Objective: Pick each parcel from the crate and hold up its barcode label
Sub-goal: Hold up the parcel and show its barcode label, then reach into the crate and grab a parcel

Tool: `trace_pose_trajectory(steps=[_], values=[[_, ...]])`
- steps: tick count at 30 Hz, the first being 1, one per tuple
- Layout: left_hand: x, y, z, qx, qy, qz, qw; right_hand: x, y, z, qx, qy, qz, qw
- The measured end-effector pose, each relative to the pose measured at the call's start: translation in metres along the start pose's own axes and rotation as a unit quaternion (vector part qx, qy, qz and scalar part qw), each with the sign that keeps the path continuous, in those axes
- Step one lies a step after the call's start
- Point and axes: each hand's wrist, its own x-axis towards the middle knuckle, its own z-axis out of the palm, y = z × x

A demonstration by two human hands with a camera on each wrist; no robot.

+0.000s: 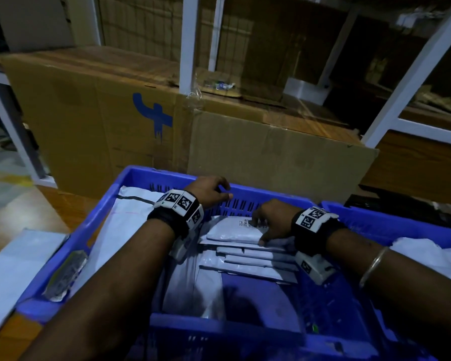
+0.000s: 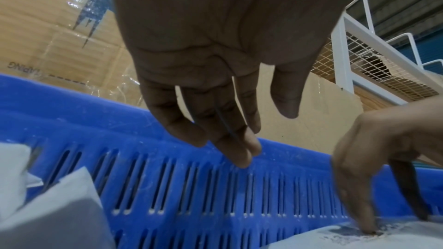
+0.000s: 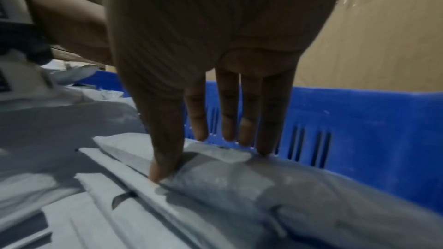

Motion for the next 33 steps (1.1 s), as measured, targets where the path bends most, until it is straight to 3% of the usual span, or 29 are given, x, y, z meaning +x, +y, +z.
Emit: trace_pose_trajectory(steps=[9,16,25,30,33], values=[[-0.001,-0.001,0.002,-0.016,0.002,0.001,1.0,0.005,-0.001,0.018,0.009,-0.033,0.008,0.999],[-0.003,0.002,0.0,-0.009,-0.001,0.002,1.0,0.005,0.0,0.013,-0.005,-0.006,0.015,1.0],[-0.004,0.006,-0.002,0.058,-0.007,-0.004,0.998,0.007,0.0,0.021,0.005,-0.008,0.014,1.0],[-0.003,0.007,-0.002,0.073,-0.013,-0.006,0.997,-0.001,-0.027,0.005,0.0,0.033,-0.047,0.998],[-0.005,0.009,-0.002,0.079,-0.013,-0.008,0.997,-0.008,-0.059,0.004,0.003,0.009,-0.126,0.992]])
